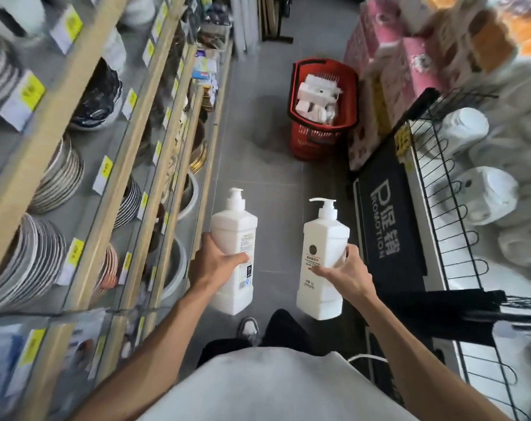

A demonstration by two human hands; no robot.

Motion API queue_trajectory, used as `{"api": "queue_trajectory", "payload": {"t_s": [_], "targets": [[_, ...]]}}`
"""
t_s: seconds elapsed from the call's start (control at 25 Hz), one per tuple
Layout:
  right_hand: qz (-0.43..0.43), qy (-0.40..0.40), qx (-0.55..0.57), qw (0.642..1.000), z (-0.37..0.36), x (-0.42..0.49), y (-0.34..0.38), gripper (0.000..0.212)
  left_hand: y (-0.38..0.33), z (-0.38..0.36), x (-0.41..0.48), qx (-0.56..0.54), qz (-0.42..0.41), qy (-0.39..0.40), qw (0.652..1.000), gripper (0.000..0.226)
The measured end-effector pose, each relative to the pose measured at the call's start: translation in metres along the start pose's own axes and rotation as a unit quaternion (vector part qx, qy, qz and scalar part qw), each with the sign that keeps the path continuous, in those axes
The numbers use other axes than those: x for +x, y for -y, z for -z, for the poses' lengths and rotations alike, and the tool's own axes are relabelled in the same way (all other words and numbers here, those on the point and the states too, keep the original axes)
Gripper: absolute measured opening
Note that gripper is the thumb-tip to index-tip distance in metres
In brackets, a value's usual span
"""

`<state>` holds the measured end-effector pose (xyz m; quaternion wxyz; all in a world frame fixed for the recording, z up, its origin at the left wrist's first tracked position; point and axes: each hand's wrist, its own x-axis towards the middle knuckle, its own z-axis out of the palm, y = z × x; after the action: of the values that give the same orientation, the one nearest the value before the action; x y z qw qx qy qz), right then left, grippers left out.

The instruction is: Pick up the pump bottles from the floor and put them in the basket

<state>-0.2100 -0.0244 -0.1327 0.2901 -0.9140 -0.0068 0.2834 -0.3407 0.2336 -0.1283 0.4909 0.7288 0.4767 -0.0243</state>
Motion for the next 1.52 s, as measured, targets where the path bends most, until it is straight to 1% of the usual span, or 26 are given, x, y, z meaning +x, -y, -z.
{"api": "queue_trajectory", "payload": {"t_s": [0.2, 0.36, 0.52, 0.68, 0.88, 1.12, 1.36, 1.52], "targets": [[0.01, 0.005, 0.011, 1.0, 0.001, 0.08, 0.057, 0.093, -0.061, -0.001, 0.085, 0.018, -0.015, 0.017, 1.0, 0.083], [-0.001, 0.011, 0.011, 1.0, 0.014, 0.165, 0.097, 0.092, -0.118, -0.007, 0.164, 0.007, -0.011, 0.028, 1.0, 0.094], [-0.018, 0.013, 0.008, 1.0, 0.035, 0.241, 0.139, 0.092, -0.17, -0.009, 0.235, -0.004, -0.015, 0.036, 0.999, 0.1], [-0.023, 0.012, 0.0, 1.0, 0.055, 0.318, 0.191, 0.089, -0.223, -0.007, 0.316, 0.011, -0.005, 0.028, 1.0, 0.096], [-0.046, 0.0, 0.011, 0.999, 0.063, 0.396, 0.252, 0.096, -0.286, -0.007, 0.413, 0.031, -0.019, 0.04, 0.999, 0.087], [-0.097, -0.029, 0.045, 0.994, 0.067, 0.476, 0.325, 0.097, -0.368, 0.001, 0.528, 0.12, -0.043, 0.092, 0.988, 0.076], [-0.129, -0.069, 0.09, 0.985, 0.084, 0.548, 0.376, 0.097, -0.446, -0.008, 0.621, 0.148, -0.079, 0.132, 0.977, 0.08], [-0.15, -0.087, 0.114, 0.978, 0.102, 0.585, 0.394, 0.094, -0.5, -0.028, 0.66, 0.174, -0.106, 0.146, 0.968, 0.082]]}}
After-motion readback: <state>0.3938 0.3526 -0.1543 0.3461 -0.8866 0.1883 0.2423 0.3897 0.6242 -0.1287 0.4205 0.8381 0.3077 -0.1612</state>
